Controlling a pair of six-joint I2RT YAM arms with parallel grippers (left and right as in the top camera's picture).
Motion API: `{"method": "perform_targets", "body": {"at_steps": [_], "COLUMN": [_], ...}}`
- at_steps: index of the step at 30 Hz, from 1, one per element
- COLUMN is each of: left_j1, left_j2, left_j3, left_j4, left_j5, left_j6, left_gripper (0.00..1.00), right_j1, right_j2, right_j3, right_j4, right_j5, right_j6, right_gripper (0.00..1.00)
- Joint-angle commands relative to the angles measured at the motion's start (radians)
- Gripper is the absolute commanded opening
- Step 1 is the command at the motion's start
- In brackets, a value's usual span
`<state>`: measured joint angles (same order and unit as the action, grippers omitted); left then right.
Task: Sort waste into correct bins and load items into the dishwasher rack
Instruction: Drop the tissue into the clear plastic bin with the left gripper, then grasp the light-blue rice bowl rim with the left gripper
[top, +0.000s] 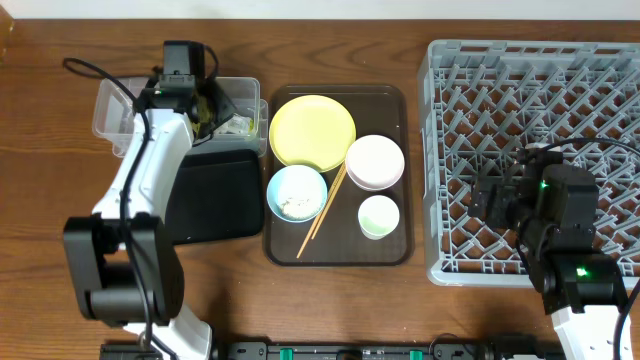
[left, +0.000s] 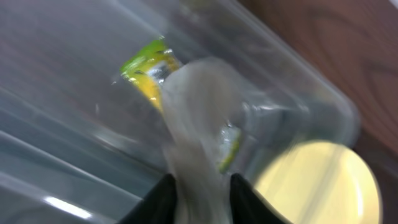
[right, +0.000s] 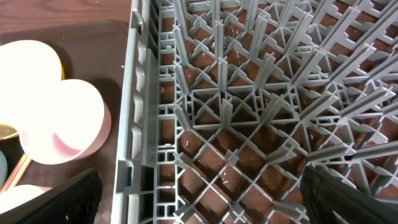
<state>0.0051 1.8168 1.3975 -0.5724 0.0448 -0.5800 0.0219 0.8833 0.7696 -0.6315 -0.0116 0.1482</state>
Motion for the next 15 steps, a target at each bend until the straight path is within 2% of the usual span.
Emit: {"method": "perform_targets", "body": {"at_steps": [1, 2, 5, 10, 15], "left_j1": [0.021, 0.026, 0.027, -0.026, -0.173], "left_j2": [0.019, 0.014, -0.024, -0.122, -0.18], "left_j3": [-0.002, -0.002, 0.002, 0.002, 0.002], "left_j4": [0.007, 0.014, 0.024, 0.016, -0.071], "left_j5": [-0.012, -0.008, 0.0, 0.06, 0.108], "left_j6": [-0.064, -0.054, -0.008, 0.151, 0.32], "left_gripper": [0.35, 0.4, 0.45, 0.46, 0.46], "right_j1": [0.01, 0.01, 0.01, 0.01, 0.01], "right_j2": [0.0, 0.0, 0.0, 0.0, 0.0], "right_j3": [0.019, 0.019, 0.019, 0.019, 0.019], "right_j4": [-0.002, -0.004, -0.006, -0.006, -0.005], "right_j5": [-0.005, -0.004, -0.005, -0.004, -0.004], "right_j6": [-0.007, -0.007, -0.007, -0.007, -0.007], "right_gripper": [0.99, 0.99, 0.99, 0.99, 0.99]}}
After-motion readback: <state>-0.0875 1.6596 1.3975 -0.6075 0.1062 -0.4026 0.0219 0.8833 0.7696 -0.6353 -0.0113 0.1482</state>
